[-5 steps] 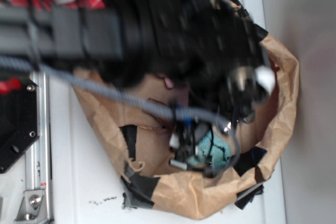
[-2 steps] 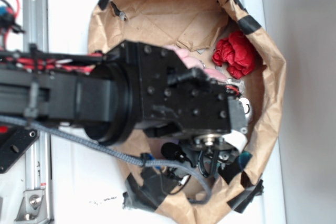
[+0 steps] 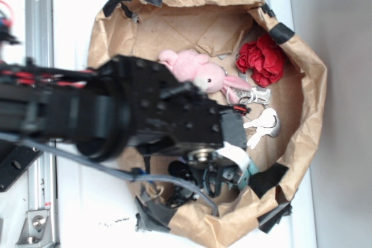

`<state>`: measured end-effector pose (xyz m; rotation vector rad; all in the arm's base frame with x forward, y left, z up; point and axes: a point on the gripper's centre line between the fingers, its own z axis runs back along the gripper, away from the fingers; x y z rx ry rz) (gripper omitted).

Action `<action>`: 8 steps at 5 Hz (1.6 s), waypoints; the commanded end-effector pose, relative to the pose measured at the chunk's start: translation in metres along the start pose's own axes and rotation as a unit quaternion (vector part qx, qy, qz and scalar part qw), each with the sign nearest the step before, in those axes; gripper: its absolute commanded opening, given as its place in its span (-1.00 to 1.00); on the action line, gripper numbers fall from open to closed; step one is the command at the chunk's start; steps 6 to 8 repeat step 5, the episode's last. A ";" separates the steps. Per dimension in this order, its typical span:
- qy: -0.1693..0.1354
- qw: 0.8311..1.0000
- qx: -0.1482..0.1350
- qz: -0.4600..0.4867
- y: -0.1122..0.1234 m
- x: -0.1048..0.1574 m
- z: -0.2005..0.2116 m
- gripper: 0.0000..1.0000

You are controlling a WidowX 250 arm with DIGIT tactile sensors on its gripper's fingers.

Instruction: Grab the blue cloth.

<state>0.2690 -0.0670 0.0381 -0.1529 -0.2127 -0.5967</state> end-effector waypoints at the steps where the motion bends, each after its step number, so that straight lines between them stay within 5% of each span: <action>1: -0.042 0.993 0.049 0.097 0.025 0.005 0.060 -1.00; 2: -0.022 0.981 0.049 0.189 0.037 0.005 0.098 -1.00; 3: 0.056 0.963 0.032 0.263 0.034 0.011 0.115 -1.00; 4: 0.083 0.962 0.030 0.259 0.018 0.023 0.111 -1.00; 5: 0.103 0.952 0.091 0.273 0.012 0.020 0.106 -1.00; 8: 0.103 0.952 0.091 0.273 0.012 0.020 0.106 -1.00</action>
